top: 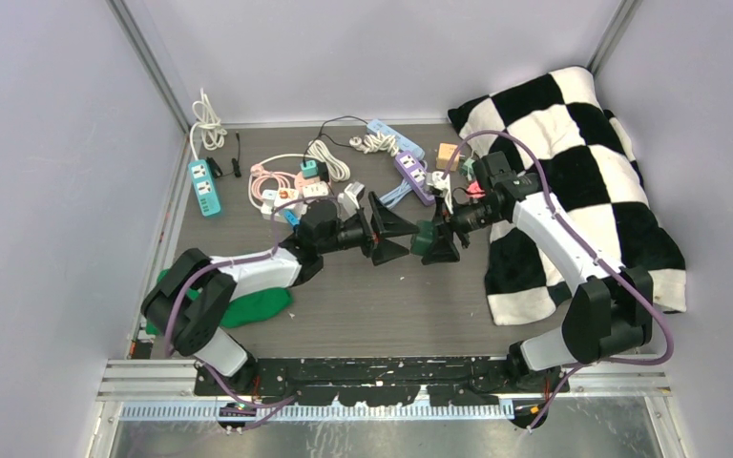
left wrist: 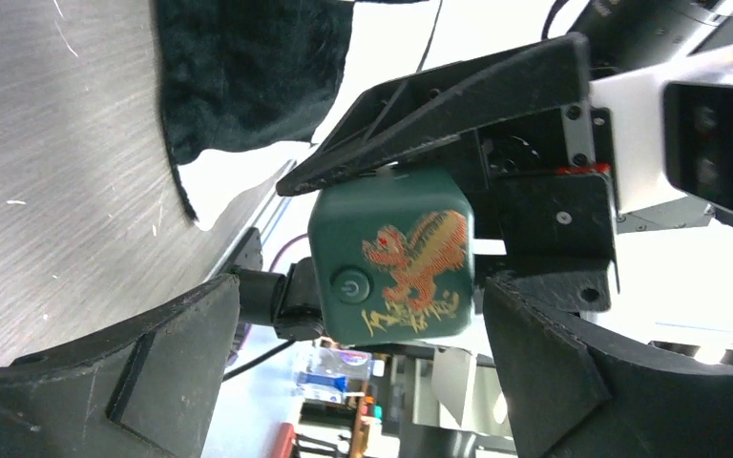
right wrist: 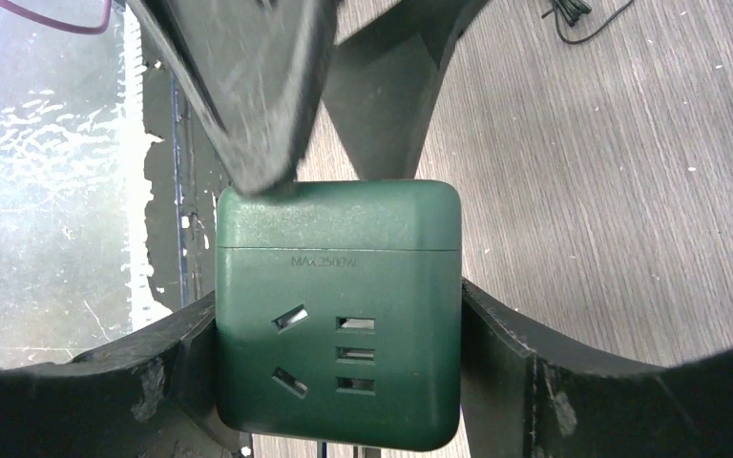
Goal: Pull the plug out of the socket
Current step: Place the plug at the center of the board.
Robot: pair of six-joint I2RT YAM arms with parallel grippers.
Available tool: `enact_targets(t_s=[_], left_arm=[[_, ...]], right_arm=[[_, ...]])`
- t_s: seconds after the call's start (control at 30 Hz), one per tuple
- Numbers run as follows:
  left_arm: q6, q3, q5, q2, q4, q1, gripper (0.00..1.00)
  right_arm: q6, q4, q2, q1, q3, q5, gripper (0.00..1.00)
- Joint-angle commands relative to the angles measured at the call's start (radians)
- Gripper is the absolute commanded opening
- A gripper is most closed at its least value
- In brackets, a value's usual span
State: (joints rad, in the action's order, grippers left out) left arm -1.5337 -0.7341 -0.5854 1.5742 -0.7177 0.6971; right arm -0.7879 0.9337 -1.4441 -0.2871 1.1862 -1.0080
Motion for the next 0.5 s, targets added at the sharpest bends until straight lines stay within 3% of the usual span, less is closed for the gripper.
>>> enact_targets(t_s=[0.0,0.27,0.47], left_arm=[[0.116,0.002,0.039,-0.114,0.066,-0.017,1.0],[0.324,-0.006,0.125,-0.291,0.325,-0.062,1.0],[0.493,0.003,0.244,-0.466,0.558,-0.114,1.0]], right_arm=[[-0.033,0.021,0.058,0.022,-0.014,-0.07,0.01],[-0.026,0.015,0.053,0.065,-0.028,-0.071,0.01],[0.083,-0.071,0.044,0.09,-0.036,-0.009,0.01]])
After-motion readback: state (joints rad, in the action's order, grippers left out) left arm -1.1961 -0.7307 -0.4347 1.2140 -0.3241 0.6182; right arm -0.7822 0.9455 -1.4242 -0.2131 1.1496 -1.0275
